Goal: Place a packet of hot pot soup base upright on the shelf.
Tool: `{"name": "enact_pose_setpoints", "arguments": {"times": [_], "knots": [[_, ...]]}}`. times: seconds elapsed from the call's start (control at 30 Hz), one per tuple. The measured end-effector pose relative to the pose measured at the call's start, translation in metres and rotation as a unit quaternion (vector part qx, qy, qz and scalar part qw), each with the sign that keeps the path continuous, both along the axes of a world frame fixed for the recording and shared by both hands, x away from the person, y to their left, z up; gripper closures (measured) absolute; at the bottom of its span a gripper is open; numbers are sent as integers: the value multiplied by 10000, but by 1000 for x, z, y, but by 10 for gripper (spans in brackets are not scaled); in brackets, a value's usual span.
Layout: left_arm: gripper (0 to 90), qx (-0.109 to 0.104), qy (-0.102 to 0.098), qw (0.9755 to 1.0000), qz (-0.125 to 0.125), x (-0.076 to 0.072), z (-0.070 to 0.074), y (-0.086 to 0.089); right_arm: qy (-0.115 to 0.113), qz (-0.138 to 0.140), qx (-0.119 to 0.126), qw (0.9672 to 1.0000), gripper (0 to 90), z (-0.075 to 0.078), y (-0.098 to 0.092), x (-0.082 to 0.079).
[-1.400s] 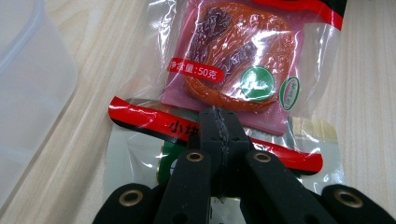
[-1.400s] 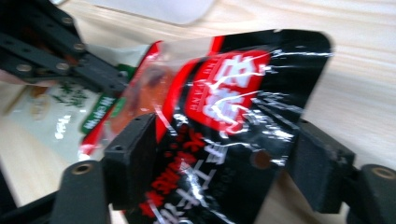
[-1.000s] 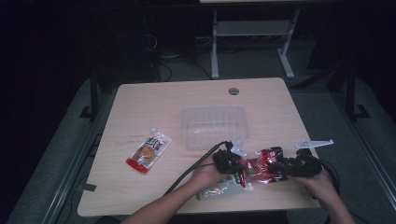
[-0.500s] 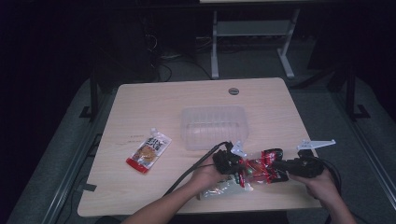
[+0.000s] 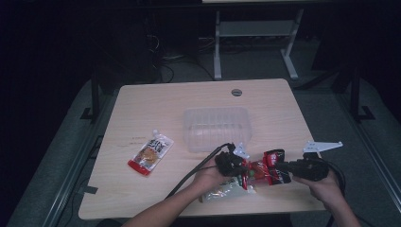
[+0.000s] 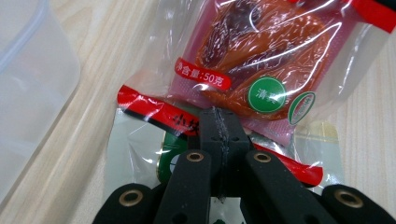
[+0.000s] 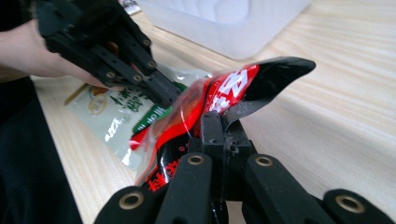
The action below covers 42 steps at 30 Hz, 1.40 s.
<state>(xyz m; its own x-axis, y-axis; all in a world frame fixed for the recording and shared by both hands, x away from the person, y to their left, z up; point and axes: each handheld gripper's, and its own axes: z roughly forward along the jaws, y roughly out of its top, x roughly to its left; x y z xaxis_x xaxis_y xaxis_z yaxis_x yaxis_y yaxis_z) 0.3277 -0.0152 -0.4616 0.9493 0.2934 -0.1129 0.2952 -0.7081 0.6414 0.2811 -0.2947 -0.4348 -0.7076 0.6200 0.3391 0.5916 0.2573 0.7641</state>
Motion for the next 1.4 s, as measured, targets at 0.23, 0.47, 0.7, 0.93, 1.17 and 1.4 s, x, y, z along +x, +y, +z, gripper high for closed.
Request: {"name": "enact_pose_setpoints", "arguments": {"times": [0.23,0.47,0.7,0.93,1.17,1.4], "knots": [[869,-329,41,9994,-55,1,18,12,-290,63,300,9991,900,12,-2,-7],[722,-445,34,9989,-164,-4,35,38,-422,130,418,9981,900,21,1,-12],[571,-491,76,9987,-148,-8,45,72,-558,167,365,9976,900,26,2,-14],[475,-590,23,9982,109,-15,52,120,-704,222,339,9967,900,35,6,-16],[371,-518,-53,9977,439,-25,51,154,-745,294,409,9959,900,42,10,-15],[321,-529,-81,9954,797,-33,47,187,-954,388,477,9935,900,55,14,-13]]}}
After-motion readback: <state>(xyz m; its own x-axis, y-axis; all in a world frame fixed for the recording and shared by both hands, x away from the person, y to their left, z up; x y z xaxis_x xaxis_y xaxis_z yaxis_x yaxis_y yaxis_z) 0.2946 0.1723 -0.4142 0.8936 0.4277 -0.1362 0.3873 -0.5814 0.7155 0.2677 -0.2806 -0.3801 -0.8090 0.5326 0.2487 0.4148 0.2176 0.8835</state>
